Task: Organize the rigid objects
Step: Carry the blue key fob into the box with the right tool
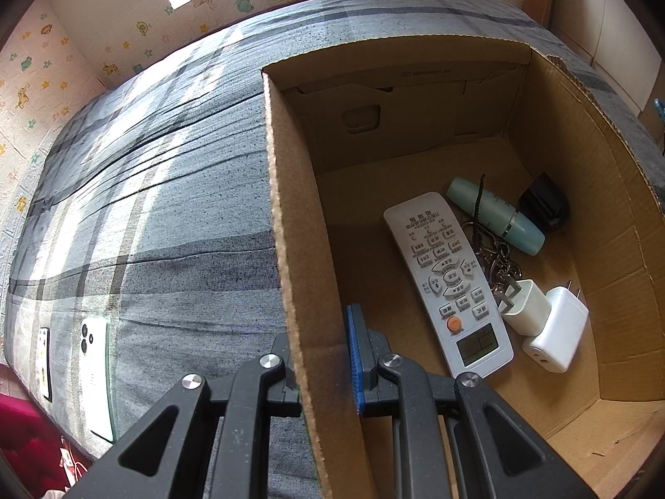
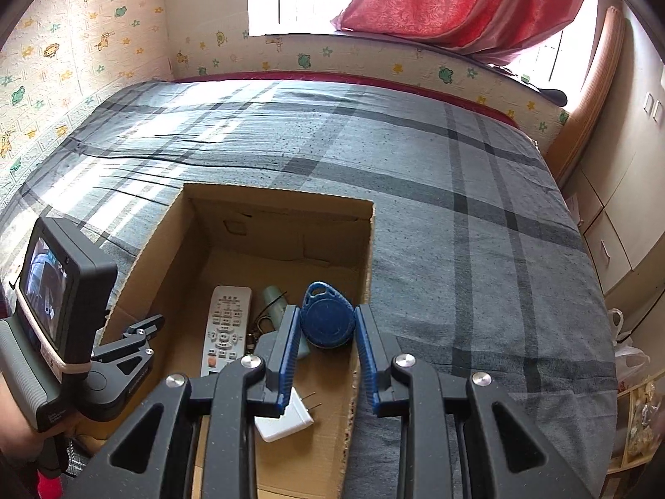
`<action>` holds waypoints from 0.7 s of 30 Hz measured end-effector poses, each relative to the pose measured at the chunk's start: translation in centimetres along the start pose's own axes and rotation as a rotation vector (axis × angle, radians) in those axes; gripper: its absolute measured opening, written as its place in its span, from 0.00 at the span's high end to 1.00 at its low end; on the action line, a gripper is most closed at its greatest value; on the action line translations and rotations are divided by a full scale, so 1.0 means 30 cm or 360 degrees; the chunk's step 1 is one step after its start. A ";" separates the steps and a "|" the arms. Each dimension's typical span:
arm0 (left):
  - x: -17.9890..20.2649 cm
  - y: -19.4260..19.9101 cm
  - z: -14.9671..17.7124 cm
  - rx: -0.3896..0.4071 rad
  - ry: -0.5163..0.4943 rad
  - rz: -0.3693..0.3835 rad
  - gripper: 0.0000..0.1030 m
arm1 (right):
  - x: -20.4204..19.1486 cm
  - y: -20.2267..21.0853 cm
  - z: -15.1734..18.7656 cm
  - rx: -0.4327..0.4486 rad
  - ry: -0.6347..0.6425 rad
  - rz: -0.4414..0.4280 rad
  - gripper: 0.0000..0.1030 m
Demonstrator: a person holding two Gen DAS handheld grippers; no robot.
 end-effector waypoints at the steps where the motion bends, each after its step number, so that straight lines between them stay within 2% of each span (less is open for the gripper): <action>1: -0.001 0.000 0.000 0.0001 0.0002 0.0002 0.84 | -0.012 -0.012 0.002 -0.0007 0.0005 -0.0010 0.73; 14: -0.007 -0.004 0.004 0.0002 0.0004 0.0005 0.84 | -0.145 -0.194 0.060 -0.0185 0.0041 -0.0145 0.73; 21: -0.007 -0.005 0.005 0.0002 0.0005 0.0005 0.84 | -0.166 -0.283 0.101 -0.0303 0.0010 -0.0181 0.73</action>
Point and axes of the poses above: each gripper's, at about its wrist camera, not at the fingertips, and y roughly against the way its jaws point, x to its right, z to its underside, the point moved 10 cm from there along -y, roughly the way its jaws point, and after that the axes turned 6 degrees about -z, right-handed, at the moved point
